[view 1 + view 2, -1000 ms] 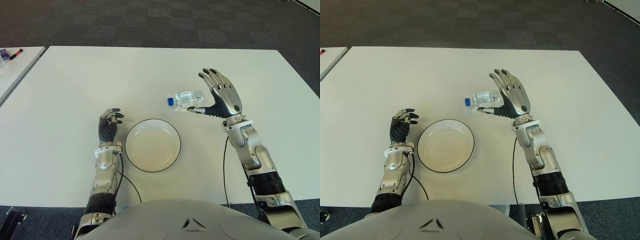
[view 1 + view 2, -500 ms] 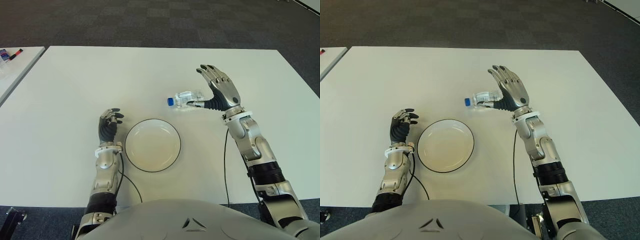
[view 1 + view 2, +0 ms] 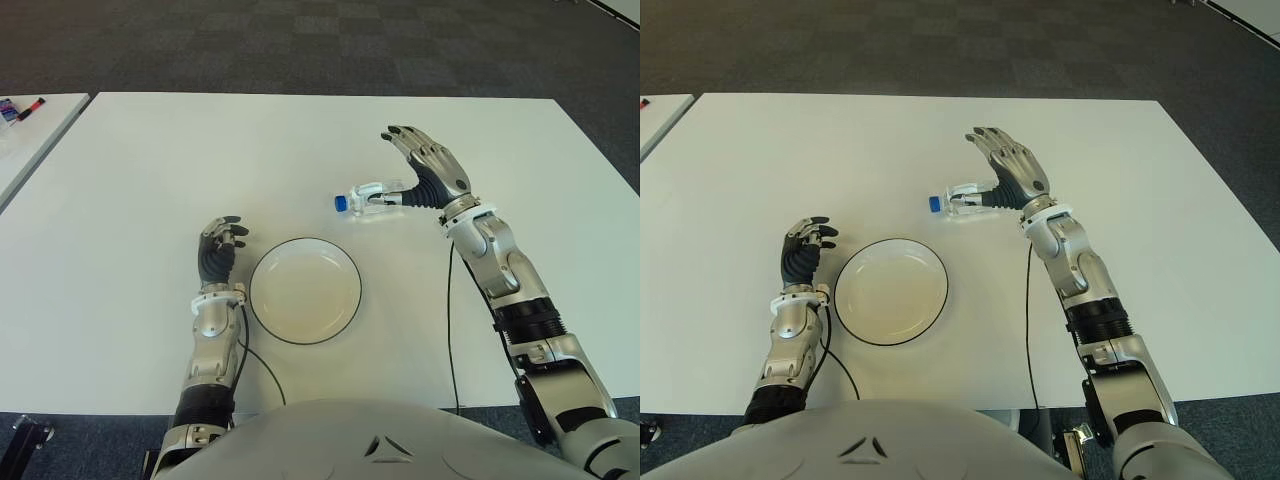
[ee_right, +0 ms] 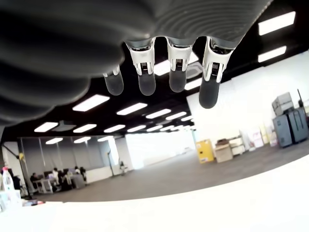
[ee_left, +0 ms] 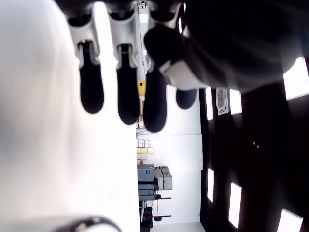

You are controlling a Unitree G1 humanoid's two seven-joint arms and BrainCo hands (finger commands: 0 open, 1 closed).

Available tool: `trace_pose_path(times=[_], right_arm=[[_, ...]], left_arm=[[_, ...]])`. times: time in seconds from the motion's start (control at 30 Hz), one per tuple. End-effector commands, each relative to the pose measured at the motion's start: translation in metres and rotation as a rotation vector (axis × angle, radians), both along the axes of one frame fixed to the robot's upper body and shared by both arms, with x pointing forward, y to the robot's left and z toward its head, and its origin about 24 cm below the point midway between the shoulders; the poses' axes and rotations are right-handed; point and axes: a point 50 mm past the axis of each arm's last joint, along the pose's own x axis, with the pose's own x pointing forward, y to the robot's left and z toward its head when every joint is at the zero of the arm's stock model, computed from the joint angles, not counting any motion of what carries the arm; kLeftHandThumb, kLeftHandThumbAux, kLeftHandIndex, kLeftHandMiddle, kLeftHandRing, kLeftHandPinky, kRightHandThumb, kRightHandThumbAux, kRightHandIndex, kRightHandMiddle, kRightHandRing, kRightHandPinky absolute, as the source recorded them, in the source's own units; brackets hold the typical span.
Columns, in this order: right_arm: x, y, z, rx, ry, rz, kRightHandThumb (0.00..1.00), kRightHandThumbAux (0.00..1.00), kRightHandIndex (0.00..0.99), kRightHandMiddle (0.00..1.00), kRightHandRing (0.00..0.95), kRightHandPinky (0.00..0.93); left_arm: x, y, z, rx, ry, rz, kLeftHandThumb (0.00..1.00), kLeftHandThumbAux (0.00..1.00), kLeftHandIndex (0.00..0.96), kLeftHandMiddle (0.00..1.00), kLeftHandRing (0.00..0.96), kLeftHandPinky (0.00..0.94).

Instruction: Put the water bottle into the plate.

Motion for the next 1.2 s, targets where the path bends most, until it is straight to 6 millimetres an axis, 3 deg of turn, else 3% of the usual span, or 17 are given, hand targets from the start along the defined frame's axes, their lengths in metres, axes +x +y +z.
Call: trace_pose_path(times=[0.03,0.87,1.2], right_arm=[[0.006,0.002,0.003,-0.013,0.023,0.029,0.775,0.346,0.000,0.000,0.051,0.218],[0.021,0.011,0.007,-0.088,0.115,0.020,0.718,0.339,0.000,0.000,0.044,0.177],[0.031,0.014,-0.003,-0.089,0.189,0.040,0.597,0.440,0.000,0.000,0.036,0.142]], left_arm=[[0.002,-0.001,-0.001,-0.004,0.010,0.003,0.943,0.655,0.390,0.525,0.466,0.471],[0.002,-0.003,-0.001,-0.013,-0.001,0.007,0.943,0.656,0.389,0.527,0.461,0.468],[0.001,-0.005,0.000,-0.008,-0.002,0.008,0.943,0.656,0.391,0.526,0.458,0.472]])
